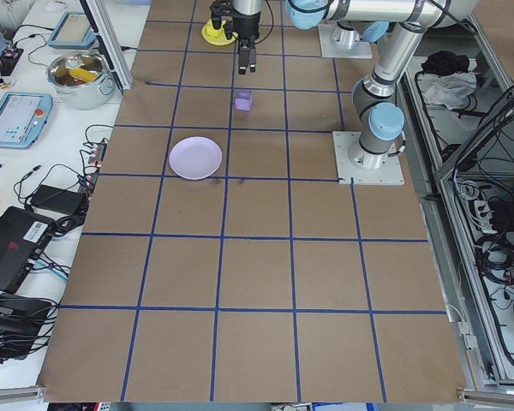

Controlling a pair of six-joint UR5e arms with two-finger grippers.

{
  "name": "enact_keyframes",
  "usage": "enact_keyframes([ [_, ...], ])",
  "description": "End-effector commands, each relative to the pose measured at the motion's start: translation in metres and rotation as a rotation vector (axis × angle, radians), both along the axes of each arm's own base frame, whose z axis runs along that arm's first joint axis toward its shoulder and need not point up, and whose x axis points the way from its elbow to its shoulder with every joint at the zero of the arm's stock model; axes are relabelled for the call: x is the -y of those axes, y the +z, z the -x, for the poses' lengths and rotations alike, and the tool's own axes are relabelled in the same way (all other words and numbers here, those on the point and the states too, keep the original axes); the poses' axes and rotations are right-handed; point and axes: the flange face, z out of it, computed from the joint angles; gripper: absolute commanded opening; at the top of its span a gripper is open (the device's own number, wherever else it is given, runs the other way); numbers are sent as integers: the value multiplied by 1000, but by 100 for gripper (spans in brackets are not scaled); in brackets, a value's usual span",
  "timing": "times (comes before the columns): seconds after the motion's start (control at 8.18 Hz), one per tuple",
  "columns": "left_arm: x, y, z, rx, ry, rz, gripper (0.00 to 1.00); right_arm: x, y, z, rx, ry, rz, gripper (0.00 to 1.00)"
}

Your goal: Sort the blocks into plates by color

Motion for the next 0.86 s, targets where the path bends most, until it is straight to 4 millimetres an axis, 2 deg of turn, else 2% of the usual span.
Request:
enact_keyframes([
  [0.0,16,-6,4,-29,-4,4,100,19,56,99,-113,121,50,100],
  [0.24,30,-22,18,-122,-4,-5,100,29,88,176,-174,122,61,100],
  [0.37,36,-27,43,-186,-43,6,100,24,102,196,-234,128,71,100],
  [0.49,43,-38,70,-180,-92,22,100,21,101,207,-236,120,37,100],
  [0.73,64,-90,129,-141,-71,-27,100,25,112,245,-240,48,36,100],
])
